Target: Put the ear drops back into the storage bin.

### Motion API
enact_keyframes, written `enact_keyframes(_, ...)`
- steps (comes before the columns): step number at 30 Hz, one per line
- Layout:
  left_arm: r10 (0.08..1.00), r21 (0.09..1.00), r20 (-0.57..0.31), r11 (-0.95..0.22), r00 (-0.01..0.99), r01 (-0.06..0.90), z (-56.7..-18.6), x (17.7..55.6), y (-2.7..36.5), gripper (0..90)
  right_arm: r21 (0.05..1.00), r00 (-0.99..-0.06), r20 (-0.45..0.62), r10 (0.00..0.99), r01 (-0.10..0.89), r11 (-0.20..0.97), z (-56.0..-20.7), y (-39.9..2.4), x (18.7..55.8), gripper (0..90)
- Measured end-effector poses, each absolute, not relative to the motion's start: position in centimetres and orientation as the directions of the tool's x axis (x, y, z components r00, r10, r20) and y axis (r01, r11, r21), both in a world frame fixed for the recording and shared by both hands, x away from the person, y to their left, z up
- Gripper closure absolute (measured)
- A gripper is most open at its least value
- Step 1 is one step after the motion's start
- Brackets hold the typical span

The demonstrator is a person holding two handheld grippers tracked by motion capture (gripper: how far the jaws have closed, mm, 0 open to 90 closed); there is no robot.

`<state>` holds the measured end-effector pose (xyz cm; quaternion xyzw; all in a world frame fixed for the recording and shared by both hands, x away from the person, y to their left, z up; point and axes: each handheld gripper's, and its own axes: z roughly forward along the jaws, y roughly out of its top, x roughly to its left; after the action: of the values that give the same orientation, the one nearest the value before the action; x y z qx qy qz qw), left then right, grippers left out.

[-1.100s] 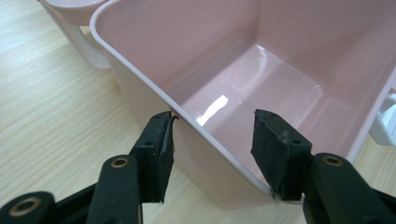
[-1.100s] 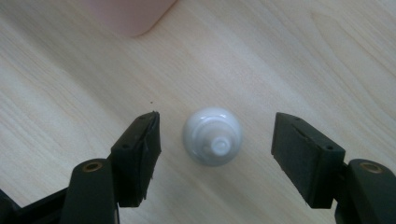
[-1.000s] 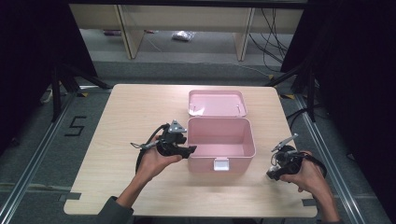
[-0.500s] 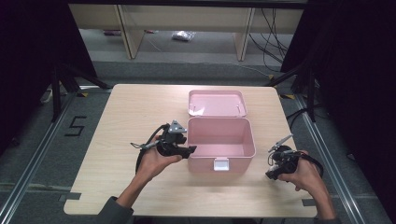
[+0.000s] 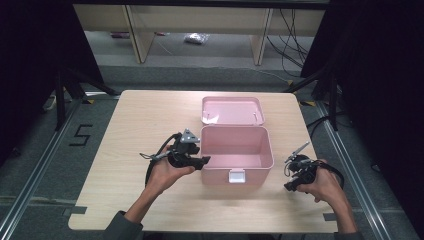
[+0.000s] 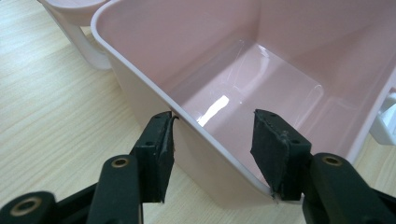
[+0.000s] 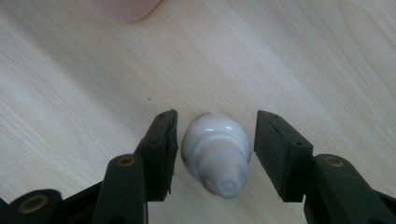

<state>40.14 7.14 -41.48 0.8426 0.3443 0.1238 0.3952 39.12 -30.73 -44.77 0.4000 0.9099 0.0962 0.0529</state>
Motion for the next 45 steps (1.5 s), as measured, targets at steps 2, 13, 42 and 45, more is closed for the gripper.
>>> enact_keyframes(2,0.677,0.751,-0.063,-0.451,0.733,0.481,-41.48,40.14,7.15,48.5,0.213,-0.678,-0.010,0.735,0.717,0.664,-44.73,-30.67,39.09,53.1)
enact_keyframes(13,0.680,0.751,-0.060,-0.452,0.731,0.481,-41.45,40.10,7.09,48.6,0.213,-0.699,-0.021,0.715,0.696,0.686,-44.62,-30.46,39.38,60.1)
enact_keyframes(42,0.682,0.749,-0.049,-0.458,0.730,0.478,-41.40,40.03,7.02,48.6,0.162,-0.689,-0.012,0.724,0.713,0.682,-44.46,-30.22,39.34,60.3)
enact_keyframes(45,0.682,0.749,-0.049,-0.458,0.729,0.479,-41.40,40.03,7.02,48.7,0.170,-0.686,-0.013,0.727,0.715,0.678,-44.18,-30.17,39.24,60.3)
